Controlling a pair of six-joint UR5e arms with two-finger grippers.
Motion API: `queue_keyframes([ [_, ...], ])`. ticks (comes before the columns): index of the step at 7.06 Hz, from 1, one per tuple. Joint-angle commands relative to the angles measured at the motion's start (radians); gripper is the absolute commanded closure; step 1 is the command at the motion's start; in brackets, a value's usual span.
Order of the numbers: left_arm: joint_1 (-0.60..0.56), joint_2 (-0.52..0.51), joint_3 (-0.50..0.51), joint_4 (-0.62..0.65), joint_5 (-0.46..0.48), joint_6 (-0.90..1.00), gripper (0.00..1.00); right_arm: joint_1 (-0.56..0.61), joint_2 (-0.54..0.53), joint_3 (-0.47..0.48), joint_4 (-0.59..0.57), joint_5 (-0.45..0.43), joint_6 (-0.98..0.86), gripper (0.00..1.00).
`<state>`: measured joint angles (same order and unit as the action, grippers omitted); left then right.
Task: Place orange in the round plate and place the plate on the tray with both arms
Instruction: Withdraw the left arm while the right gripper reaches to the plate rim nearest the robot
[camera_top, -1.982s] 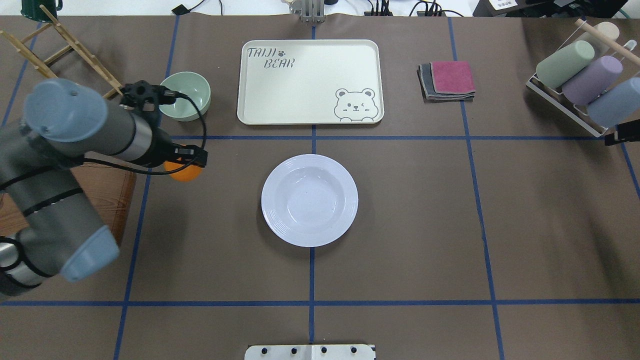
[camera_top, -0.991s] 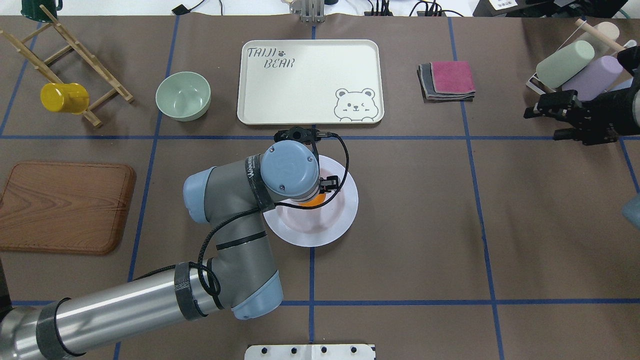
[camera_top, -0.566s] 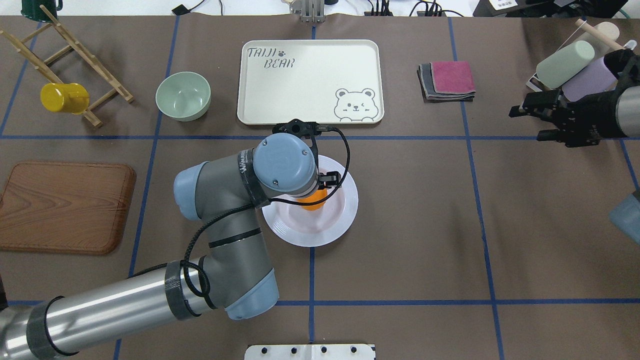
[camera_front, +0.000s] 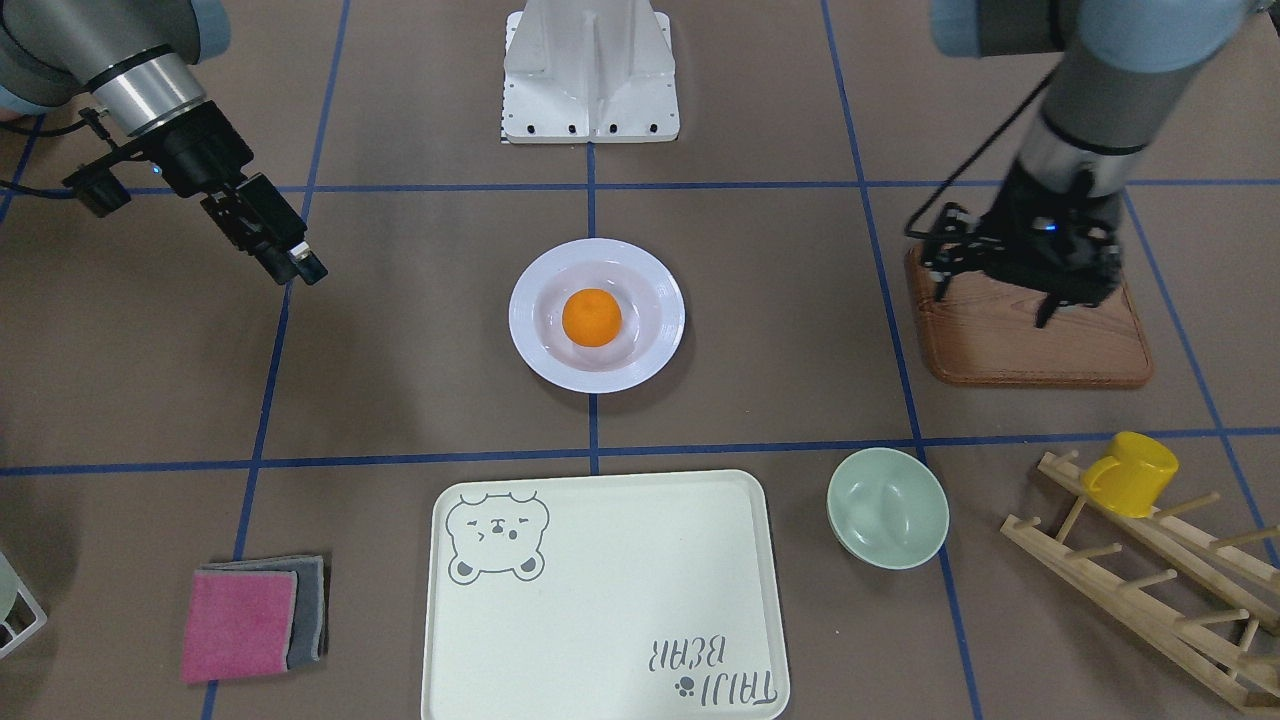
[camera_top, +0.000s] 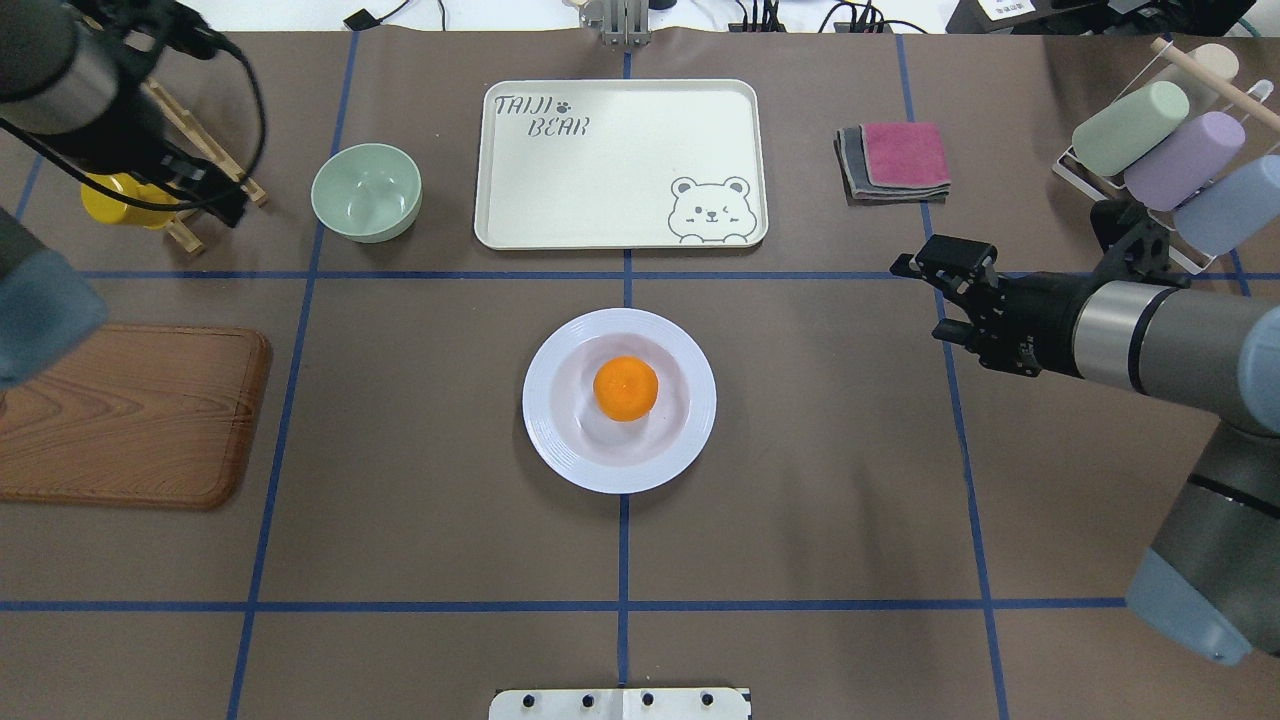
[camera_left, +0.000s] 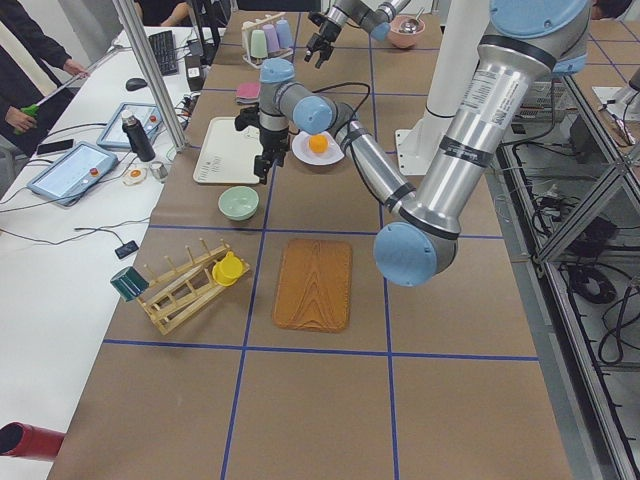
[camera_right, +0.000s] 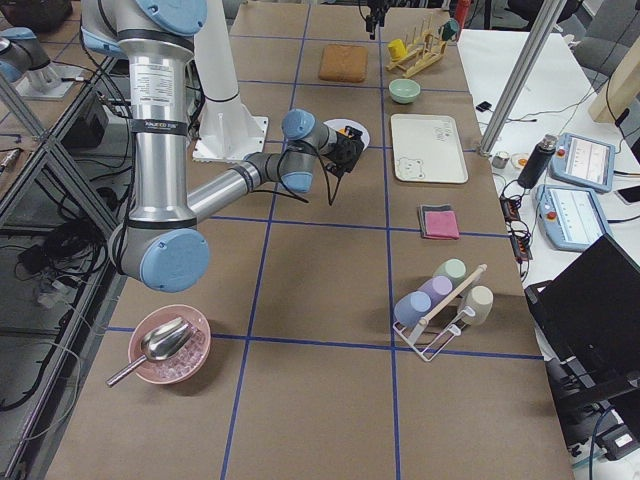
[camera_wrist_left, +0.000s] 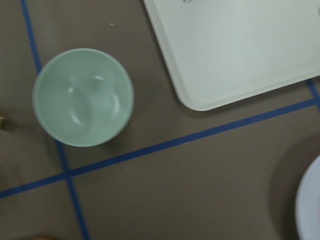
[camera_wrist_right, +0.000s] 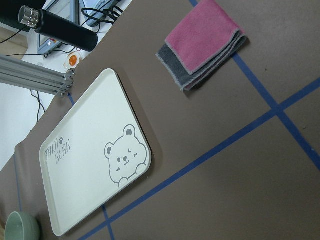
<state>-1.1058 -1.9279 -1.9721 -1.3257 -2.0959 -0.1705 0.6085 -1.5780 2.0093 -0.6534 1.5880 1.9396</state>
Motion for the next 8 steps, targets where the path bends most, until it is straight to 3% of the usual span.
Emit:
queue_keyframes([
  [1, -0.265, 0.183, 0.009, 0.026, -0.088, 0.419, 0.02, -0.163, -0.016, 0.038, 0.0, -0.199, 0.061, 0.0],
  [2, -0.297, 0.287, 0.041, 0.013, -0.081, 0.437, 0.02, -0.246, -0.016, 0.046, 0.0, -0.303, 0.068, 0.0],
  [3, -0.424, 0.308, 0.089, -0.05, -0.108, 0.393, 0.02, -0.328, -0.016, 0.049, 0.001, -0.41, 0.073, 0.0],
  [4, -0.452, 0.319, 0.211, -0.108, -0.239, 0.373, 0.02, -0.399, -0.01, 0.049, 0.001, -0.509, 0.119, 0.0],
  [5, -0.459, 0.338, 0.275, -0.157, -0.294, 0.327, 0.02, -0.447, -0.007, 0.048, 0.001, -0.566, 0.149, 0.0],
  [8, -0.462, 0.409, 0.256, -0.247, -0.337, 0.218, 0.02, -0.571, 0.05, -0.041, 0.001, -0.736, 0.301, 0.05],
])
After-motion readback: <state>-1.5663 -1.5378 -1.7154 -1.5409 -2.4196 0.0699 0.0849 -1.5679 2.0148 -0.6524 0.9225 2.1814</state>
